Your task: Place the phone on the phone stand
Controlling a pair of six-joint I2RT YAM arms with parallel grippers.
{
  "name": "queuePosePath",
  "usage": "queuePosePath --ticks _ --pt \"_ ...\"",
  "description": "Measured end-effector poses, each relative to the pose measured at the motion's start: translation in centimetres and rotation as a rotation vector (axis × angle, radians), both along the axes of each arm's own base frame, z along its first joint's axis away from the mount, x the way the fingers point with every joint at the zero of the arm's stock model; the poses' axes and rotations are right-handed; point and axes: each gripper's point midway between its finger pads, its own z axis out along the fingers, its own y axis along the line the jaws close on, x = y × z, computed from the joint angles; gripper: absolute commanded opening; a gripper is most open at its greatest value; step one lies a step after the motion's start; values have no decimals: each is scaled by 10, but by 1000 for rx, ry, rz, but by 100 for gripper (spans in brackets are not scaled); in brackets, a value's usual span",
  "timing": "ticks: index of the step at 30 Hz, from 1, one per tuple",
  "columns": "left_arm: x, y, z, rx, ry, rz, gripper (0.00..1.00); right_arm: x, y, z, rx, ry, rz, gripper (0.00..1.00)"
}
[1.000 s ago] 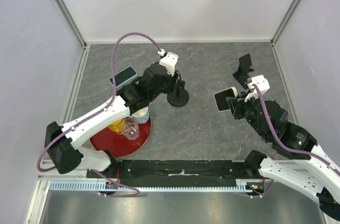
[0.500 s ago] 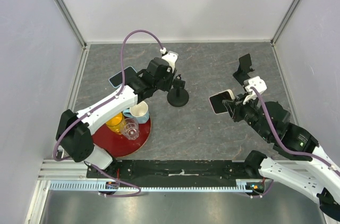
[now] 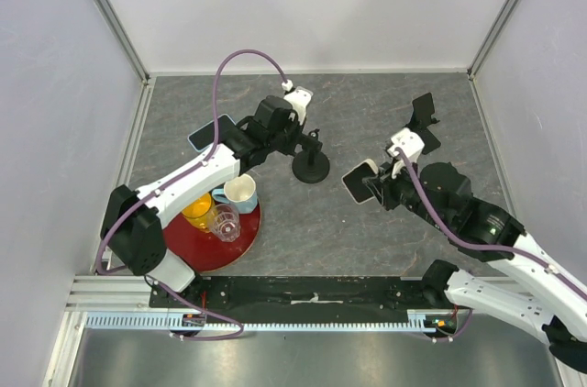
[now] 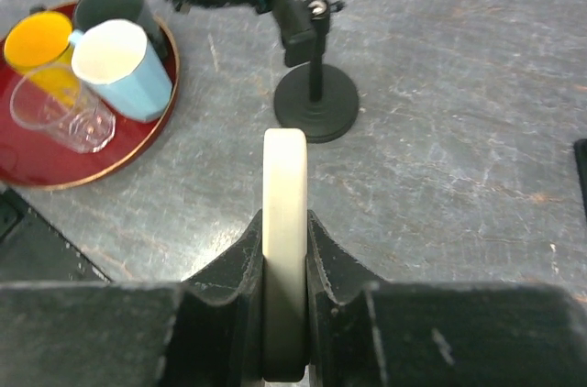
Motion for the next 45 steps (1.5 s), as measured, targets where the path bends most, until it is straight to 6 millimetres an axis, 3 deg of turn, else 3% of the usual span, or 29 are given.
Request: queuePosePath --ticks 12,19,31,45 --pt "-40 -25 -2 -43 36 -323 2 -11 44 -31 -100 72 256 0" --pt "-70 -39 -4 -79 91 -512 2 -26 77 -31 -114 -15 519 0" --pt "-105 -38 0 -103 128 -631 2 0 141 -63 -249 -55 778 0" --pt "-111 -38 5 -117 113 -706 2 1 146 -58 -191 -22 945 0"
